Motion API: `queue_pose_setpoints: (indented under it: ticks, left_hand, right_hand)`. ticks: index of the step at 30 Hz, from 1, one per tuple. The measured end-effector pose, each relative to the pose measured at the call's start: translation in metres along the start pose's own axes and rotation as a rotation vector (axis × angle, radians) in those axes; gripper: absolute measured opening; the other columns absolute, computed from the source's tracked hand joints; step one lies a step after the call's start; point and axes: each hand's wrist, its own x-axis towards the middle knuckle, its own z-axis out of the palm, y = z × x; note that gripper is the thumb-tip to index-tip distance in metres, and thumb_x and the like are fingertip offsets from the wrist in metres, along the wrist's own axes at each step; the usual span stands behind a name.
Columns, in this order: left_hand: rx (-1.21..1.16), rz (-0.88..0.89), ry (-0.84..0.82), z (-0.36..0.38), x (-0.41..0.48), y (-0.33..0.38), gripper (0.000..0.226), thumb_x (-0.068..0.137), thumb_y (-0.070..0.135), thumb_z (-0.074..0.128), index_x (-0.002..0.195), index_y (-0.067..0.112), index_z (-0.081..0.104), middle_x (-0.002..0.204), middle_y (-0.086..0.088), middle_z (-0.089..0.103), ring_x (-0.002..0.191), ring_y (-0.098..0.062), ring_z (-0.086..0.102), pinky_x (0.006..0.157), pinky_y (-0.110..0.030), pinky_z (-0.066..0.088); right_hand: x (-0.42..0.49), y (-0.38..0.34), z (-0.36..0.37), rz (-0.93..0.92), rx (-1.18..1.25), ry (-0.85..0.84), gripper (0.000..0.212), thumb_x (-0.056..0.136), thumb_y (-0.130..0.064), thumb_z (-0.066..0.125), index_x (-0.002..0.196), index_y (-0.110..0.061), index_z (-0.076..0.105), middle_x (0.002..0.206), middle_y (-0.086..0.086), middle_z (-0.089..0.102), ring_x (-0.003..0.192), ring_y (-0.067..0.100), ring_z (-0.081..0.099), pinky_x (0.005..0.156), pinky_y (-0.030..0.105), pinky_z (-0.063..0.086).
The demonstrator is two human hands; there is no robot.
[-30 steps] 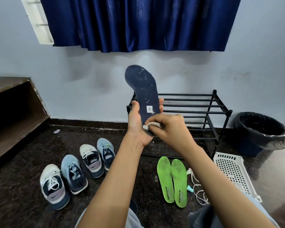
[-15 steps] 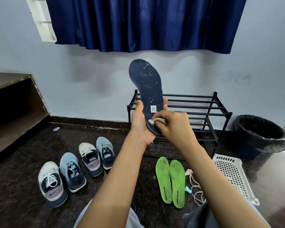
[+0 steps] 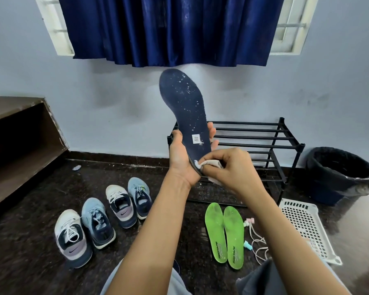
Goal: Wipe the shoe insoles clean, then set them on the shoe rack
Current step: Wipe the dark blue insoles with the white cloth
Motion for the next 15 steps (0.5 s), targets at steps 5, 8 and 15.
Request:
queue_pose_setpoints:
  ticks: [5, 8, 15]
  left_hand:
    - [0.037, 0.065, 0.033, 0.002, 0.004, -0.007, 0.07, 0.1, 0.057, 0.009, 0.127, 0.015, 0.059, 0.1, -0.003, 0.071, 0.096, -0.019, 0.068, 0.101, -0.038, 0.041]
    - [0.028, 0.083, 0.056, 0.003, 0.005, -0.009, 0.07, 0.101, 0.056, 0.01, 0.126, 0.013, 0.059, 0.099, -0.004, 0.071, 0.095, -0.02, 0.068, 0.098, -0.036, 0.044]
    - [0.012, 0.114, 0.064, 0.006, 0.004, -0.008, 0.072, 0.1, 0.057, 0.007, 0.105, 0.015, 0.065, 0.096, -0.001, 0.071, 0.099, -0.02, 0.066, 0.097, -0.037, 0.044]
  right_hand:
    - [0.005, 0.002, 0.01, 0.013, -0.147, 0.151, 0.009, 0.078, -0.009, 0.069, 0.079, -0.016, 0.075, 0.066, -0.001, 0.068, 0.06, 0.008, 0.057, 0.057, 0.016, 0.035]
    - [0.005, 0.001, 0.017, 0.027, -0.174, 0.236, 0.008, 0.079, -0.01, 0.068, 0.082, -0.015, 0.074, 0.071, 0.003, 0.071, 0.061, 0.012, 0.058, 0.058, 0.012, 0.035]
    - [0.006, 0.006, 0.006, 0.132, -0.024, 0.164, 0.003, 0.077, -0.018, 0.072, 0.075, -0.018, 0.073, 0.058, -0.008, 0.062, 0.052, 0.001, 0.053, 0.05, 0.01, 0.035]
